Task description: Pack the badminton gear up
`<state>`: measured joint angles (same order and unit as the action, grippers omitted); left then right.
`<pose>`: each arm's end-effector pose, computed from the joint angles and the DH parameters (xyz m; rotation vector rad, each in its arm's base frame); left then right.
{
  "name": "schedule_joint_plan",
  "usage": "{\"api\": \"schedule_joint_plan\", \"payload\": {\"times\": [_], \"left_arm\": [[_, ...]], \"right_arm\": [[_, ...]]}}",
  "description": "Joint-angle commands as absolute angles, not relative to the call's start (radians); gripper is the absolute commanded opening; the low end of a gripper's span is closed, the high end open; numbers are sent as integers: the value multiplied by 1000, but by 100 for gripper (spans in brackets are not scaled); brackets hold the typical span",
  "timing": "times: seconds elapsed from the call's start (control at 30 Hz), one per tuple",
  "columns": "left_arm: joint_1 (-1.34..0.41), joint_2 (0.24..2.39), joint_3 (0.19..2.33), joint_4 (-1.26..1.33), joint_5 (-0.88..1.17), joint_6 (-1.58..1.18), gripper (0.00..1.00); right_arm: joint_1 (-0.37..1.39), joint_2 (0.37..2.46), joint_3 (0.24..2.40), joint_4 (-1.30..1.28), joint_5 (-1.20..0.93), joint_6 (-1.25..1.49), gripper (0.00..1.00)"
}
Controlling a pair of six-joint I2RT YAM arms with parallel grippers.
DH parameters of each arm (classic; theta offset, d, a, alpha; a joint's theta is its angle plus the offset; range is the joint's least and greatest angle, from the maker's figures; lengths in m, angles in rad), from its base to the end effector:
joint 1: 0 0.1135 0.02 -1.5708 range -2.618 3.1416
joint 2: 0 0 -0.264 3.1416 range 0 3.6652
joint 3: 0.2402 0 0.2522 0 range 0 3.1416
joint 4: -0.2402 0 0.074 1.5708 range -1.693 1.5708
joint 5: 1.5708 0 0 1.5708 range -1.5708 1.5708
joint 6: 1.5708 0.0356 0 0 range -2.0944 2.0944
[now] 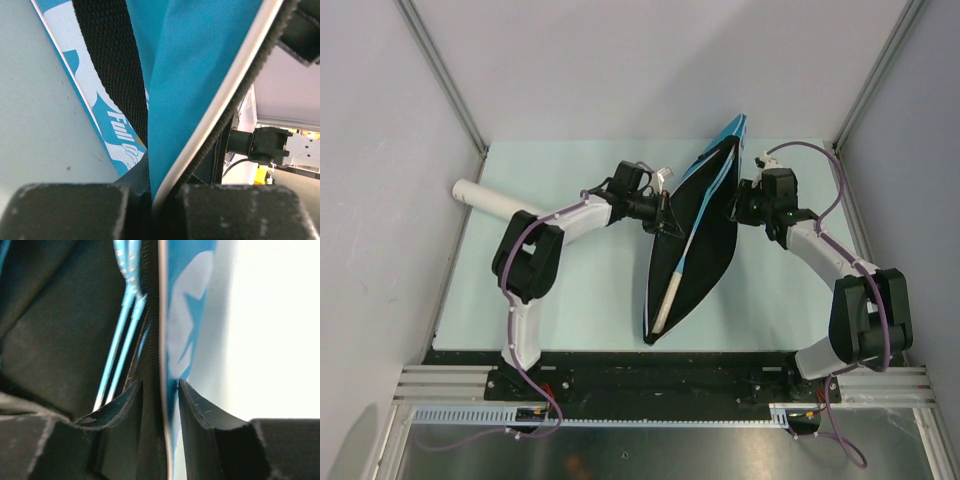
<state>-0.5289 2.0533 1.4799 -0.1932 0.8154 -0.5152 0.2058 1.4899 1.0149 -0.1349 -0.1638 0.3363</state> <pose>0.3769 -0.2503 0.1966 0.4678 2.4522 -1.4399 0.3252 0.0738 0.2555 0.0498 2.2123 0.4833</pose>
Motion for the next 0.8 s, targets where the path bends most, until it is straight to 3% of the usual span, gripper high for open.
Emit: {"api": "schedule_joint_plan", "payload": {"times": [0.0,0.07,0.2,0.37,0.77], "left_arm": [[-538,1936,1454,-173,833,-505,14],[-552,1899,1445,-173,805,-488,29],[-603,1836,1448,-175,685,-421,53],[-650,1853,1514,-175,612,-371,68],[-758,1835,1482,-175,361,-221,77]], "right_arm": [[199,1500,1034,-60,-92,356,33],[201,1494,1034,-51,-113,391,18],[193,1486,1034,-35,-190,485,3],[179,1500,1032,38,-310,721,0],[184,1474,1029,63,-305,1074,0]]}}
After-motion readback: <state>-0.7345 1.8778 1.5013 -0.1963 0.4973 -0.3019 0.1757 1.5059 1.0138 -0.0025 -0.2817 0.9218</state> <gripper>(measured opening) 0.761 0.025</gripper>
